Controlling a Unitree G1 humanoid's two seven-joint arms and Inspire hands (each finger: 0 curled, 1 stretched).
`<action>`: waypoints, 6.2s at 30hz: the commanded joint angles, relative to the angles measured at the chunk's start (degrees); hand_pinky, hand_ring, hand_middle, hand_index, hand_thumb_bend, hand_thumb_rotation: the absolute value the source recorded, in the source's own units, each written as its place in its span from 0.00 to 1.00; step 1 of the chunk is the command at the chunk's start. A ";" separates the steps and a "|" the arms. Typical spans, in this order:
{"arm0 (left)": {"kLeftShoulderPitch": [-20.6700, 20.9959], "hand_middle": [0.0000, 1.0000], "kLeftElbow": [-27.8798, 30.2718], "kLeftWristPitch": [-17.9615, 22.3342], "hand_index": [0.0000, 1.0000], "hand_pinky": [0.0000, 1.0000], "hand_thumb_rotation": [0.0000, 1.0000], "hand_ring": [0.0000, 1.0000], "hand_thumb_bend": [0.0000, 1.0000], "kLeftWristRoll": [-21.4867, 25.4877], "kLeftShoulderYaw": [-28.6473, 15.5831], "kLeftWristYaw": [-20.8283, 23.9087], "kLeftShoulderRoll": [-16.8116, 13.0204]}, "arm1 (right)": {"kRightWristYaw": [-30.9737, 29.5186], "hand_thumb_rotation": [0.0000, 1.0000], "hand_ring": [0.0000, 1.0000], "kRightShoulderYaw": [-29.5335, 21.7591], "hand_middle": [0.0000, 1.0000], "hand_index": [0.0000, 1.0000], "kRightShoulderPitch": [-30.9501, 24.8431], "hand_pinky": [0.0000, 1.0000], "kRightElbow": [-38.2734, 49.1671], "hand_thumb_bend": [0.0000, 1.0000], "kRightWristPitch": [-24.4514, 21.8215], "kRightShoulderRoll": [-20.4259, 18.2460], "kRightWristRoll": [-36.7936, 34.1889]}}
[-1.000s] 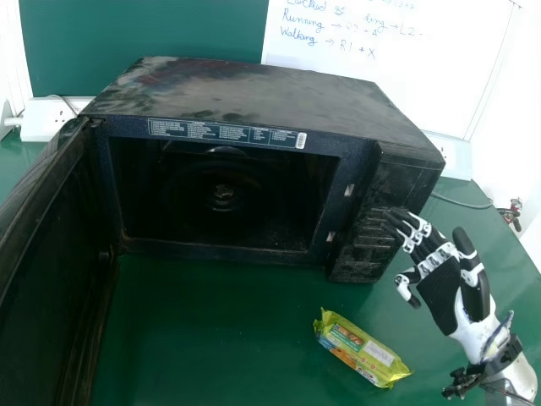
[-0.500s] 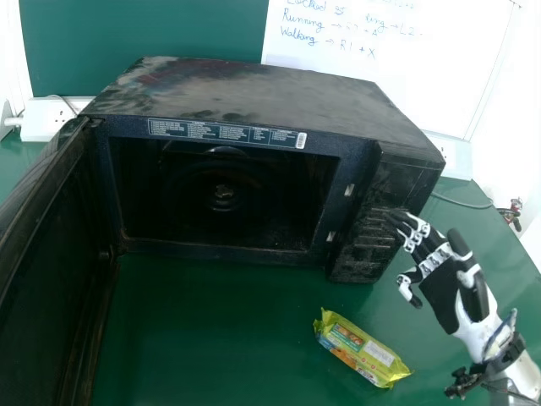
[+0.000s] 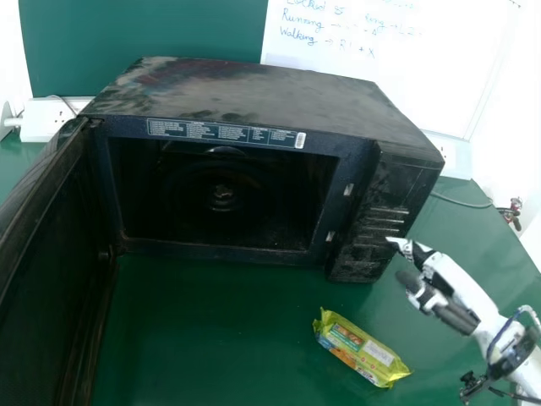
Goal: Put biscuit inside oven
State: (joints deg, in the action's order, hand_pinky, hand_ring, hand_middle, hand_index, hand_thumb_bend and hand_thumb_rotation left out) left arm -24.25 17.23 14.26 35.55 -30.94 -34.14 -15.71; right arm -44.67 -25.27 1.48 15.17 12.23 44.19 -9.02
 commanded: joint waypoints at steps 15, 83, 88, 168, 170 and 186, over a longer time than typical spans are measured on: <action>-0.65 1.00 0.19 -0.07 1.00 1.00 1.00 1.00 1.00 0.15 0.46 0.00 0.00 | 0.79 0.95 1.00 2.48 1.00 0.94 -2.06 0.00 6.79 0.88 2.40 11.22 18.31; -3.33 1.00 3.28 -0.52 1.00 1.00 1.00 1.00 1.00 1.30 0.08 0.32 0.20 | 3.24 0.94 1.00 16.76 1.00 0.92 -3.59 0.00 10.88 0.86 -6.18 13.24 46.56; -3.45 1.00 3.49 -0.68 1.00 1.00 1.00 1.00 1.00 1.29 0.16 0.41 0.07 | 5.96 0.94 1.00 16.89 1.00 0.92 -4.49 0.00 11.51 0.86 -6.20 11.35 48.67; -5.89 1.00 6.06 1.41 1.00 1.00 1.00 1.00 1.00 -0.48 -0.09 1.79 0.50 | 16.83 0.85 1.00 30.18 1.00 0.97 -5.63 0.00 0.92 0.83 -8.62 5.76 63.06; -5.78 1.00 5.84 1.92 1.00 1.00 1.00 1.00 1.00 -0.91 -0.14 1.76 0.56 | 16.78 0.85 1.00 30.46 1.00 0.98 -5.56 0.00 0.87 0.82 -8.82 5.72 63.03; -3.29 1.00 10.39 0.54 1.00 1.00 1.00 1.00 1.00 -1.63 1.34 13.45 6.86 | 17.23 0.00 0.44 30.80 0.28 0.25 -4.75 0.11 0.15 0.46 -8.41 6.17 61.62</action>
State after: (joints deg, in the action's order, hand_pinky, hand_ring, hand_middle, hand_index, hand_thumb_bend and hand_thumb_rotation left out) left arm -27.17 26.26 15.54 34.73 -30.32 -21.76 -9.39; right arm -25.59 3.76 -1.26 16.88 2.80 50.20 53.21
